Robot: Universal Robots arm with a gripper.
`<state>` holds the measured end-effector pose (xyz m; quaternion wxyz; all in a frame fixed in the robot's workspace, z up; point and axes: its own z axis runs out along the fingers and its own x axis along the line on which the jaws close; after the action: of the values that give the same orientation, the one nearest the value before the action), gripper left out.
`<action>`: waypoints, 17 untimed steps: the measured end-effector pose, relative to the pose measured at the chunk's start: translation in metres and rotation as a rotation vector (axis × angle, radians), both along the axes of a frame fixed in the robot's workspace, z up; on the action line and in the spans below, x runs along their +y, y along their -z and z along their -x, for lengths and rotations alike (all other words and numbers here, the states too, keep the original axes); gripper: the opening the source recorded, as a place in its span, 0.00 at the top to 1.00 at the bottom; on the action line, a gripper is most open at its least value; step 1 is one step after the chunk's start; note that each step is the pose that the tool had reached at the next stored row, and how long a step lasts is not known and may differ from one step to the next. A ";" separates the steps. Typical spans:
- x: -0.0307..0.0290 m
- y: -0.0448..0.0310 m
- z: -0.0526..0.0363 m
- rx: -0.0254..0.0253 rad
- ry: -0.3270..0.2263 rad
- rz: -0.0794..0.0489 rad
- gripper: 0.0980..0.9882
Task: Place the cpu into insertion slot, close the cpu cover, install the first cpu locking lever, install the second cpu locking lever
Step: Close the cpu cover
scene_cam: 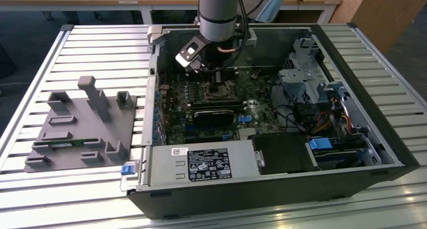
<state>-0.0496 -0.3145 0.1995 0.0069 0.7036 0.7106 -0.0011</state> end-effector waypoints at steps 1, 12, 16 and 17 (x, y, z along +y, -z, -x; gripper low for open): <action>0.0004 0.0002 -0.0004 -0.0001 0.000 0.000 0.99; 0.0095 -0.0046 -0.0052 -0.0004 0.000 -0.001 0.99; 0.0050 -0.0047 -0.0052 -0.0003 0.000 -0.001 0.99; 0.0028 -0.0046 -0.0052 -0.0003 0.000 -0.001 0.99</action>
<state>-0.0444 -0.3117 0.2041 0.0067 0.7036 0.7106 -0.0007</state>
